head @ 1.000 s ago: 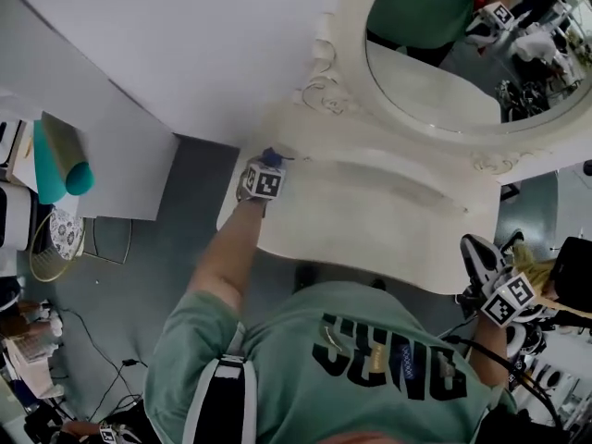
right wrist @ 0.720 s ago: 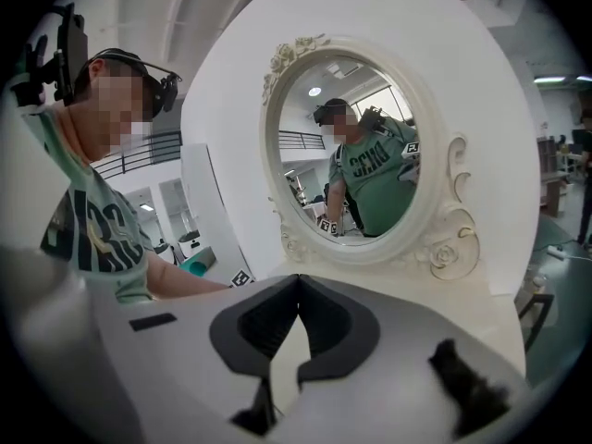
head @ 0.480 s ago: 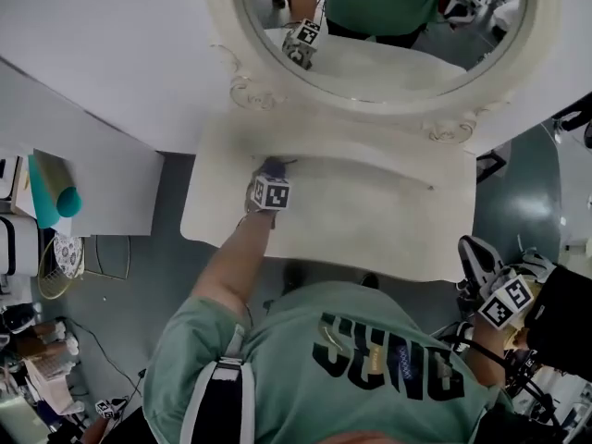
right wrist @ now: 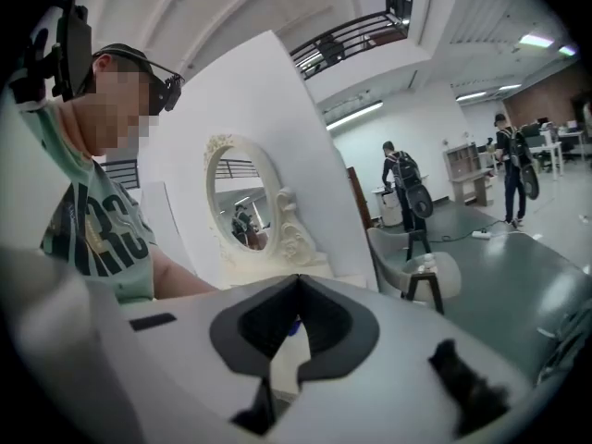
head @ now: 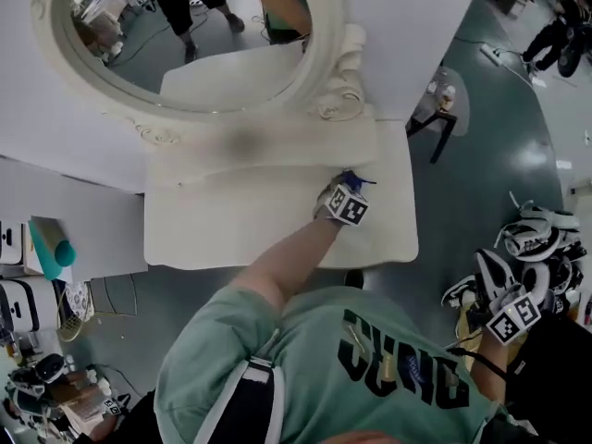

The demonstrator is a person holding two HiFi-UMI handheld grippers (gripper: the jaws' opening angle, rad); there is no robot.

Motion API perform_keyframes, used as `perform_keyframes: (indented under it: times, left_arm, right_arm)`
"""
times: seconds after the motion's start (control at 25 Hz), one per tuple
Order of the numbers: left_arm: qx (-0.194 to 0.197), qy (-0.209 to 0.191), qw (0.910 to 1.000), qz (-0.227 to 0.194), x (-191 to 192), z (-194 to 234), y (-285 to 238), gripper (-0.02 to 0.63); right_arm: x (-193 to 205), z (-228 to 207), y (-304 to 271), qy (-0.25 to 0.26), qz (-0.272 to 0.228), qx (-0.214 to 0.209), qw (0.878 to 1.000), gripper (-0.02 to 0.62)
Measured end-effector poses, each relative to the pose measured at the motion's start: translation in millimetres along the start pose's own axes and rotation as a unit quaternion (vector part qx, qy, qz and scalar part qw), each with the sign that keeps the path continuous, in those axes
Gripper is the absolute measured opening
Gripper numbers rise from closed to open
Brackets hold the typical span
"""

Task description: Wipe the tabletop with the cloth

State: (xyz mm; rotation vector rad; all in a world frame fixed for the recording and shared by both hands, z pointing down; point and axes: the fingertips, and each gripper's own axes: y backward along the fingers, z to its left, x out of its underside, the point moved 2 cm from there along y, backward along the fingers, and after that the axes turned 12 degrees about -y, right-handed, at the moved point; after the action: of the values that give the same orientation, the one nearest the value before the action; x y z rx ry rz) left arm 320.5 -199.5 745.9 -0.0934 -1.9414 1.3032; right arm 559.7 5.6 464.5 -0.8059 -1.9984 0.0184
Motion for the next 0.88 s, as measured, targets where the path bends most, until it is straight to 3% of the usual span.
perform_keyframes:
  times: [0.16, 0.28, 0.36, 0.48, 0.56, 0.68, 0.76, 0.88]
  left_arm:
    - [0.061, -0.071, 0.9953, -0.024, -67.4, -95.1, -24.7, 0.078]
    - [0.099, -0.100, 0.9895, -0.032, -86.5, -127.1, -28.5, 0.078]
    - [0.111, -0.086, 0.9891, -0.043, -83.6, -118.9, -21.6, 0.078]
    - [0.095, -0.010, 0.9930, -0.069, -51.3, -53.5, 8.6, 0.078]
    - [0.061, 0.048, 0.9937, -0.080, 2.3, 17.8, 41.3, 0.078]
    - [-0.021, 0.124, 0.9902, -0.060, 137.0, 146.6, 104.4, 0.078]
    - [-0.087, 0.166, 0.9820, -0.024, 246.6, 230.1, 152.8, 0.078]
    - [-0.174, 0.206, 0.9619, 0.045, 397.8, 325.4, 233.7, 0.078]
  right_arm:
    - [15.4, -25.0, 42.7, -0.033, -0.011, 0.039, 0.999, 0.012]
    - [23.4, -20.0, 44.6, -0.037, -0.004, 0.044, 0.998, 0.012]
    - [22.2, -9.0, 30.1, -0.029, 0.004, 0.033, 0.999, 0.012]
    - [17.3, 21.6, -18.4, -0.008, 0.021, 0.000, 1.000, 0.012]
    - [19.7, 58.0, -65.1, 0.010, 0.034, -0.031, 0.999, 0.012]
    - [30.6, 135.8, -149.8, 0.042, 0.059, -0.091, 0.993, 0.012]
    - [39.5, 195.9, -206.8, 0.062, 0.077, -0.137, 0.986, 0.012]
    - [58.8, 276.8, -274.3, 0.082, 0.106, -0.188, 0.973, 0.012]
